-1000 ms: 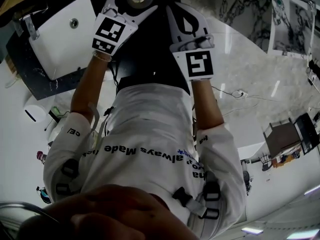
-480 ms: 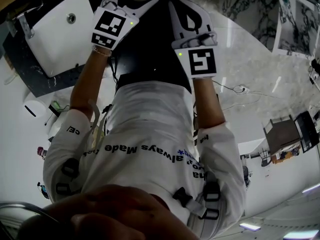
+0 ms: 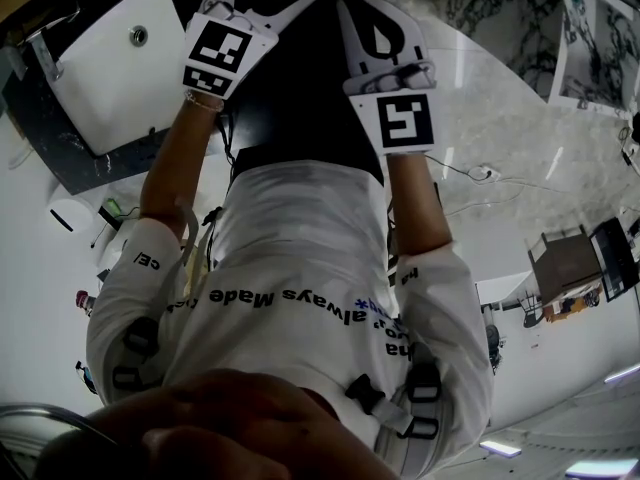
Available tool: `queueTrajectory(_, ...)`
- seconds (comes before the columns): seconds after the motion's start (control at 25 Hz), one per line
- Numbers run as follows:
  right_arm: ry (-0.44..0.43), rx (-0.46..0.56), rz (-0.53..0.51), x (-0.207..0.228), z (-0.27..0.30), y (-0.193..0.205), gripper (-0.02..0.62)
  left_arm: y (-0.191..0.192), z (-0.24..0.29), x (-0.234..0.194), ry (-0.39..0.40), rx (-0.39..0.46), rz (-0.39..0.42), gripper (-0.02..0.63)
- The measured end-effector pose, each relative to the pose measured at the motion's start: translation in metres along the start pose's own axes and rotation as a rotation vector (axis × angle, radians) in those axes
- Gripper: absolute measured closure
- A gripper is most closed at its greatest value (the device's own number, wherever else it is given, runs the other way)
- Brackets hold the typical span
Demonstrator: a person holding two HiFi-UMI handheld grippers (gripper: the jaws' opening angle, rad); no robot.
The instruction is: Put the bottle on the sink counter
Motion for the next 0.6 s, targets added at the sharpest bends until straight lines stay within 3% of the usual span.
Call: queueTrajectory(0.6, 0.001, -0.007, 0.003, -0.0020, -0.0001, 0.0042, 0.584, 0.0040, 0.0026, -0.0023, -0.012, 0.025, 0.004, 0.273)
Point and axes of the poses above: the fingertips, and each gripper's own axes: z forward along the fingers, x to its right, y out of its underside, the point moved 8 cm from there along -z, backward along the fingers, and after that the axes turned 8 degrees about -z, right-handed, at the moved point
